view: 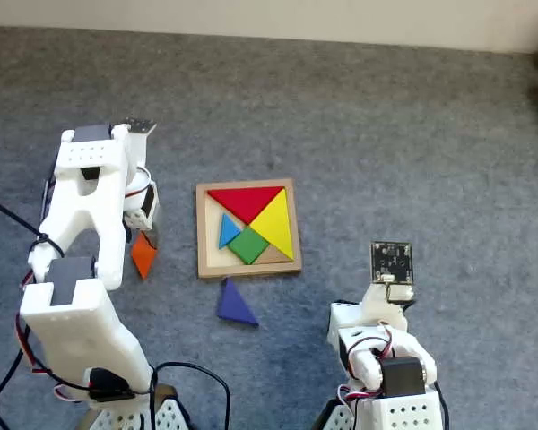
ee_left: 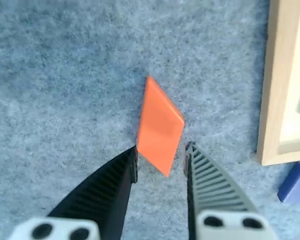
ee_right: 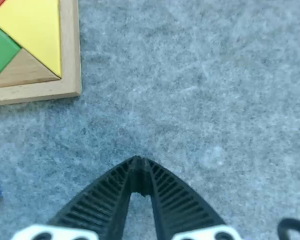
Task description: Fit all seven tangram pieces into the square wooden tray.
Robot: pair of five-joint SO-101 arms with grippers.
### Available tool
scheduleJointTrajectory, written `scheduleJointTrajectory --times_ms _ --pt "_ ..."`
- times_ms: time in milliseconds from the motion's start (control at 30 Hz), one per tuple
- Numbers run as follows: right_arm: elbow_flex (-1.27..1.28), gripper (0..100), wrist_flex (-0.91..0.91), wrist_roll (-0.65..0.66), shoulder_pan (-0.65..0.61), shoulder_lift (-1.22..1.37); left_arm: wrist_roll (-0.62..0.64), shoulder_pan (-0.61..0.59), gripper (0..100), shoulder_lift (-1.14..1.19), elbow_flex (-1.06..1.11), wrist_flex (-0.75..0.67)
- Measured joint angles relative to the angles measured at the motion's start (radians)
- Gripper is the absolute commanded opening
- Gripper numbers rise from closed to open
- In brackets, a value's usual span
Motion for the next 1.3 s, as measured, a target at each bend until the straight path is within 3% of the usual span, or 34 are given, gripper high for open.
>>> scheduleJointTrajectory --times_ms 333,600,767,1300 --pt "0.000 0.6 0.000 0.000 0.000 0.000 0.008 0.000 16 0.000 0.000 -0.006" --pt "0.000 0.6 0.000 0.000 0.000 0.000 0.008 0.000 16 -0.104 0.180 -0.178" --pt "0.000 0.6 0.000 0.000 0.000 0.000 -0.015 0.000 23 -0.153 0.276 -0.269" --pt "0.000 0.6 0.000 0.000 0.000 0.000 -0.040 0.005 7 0.043 0.172 -0.262"
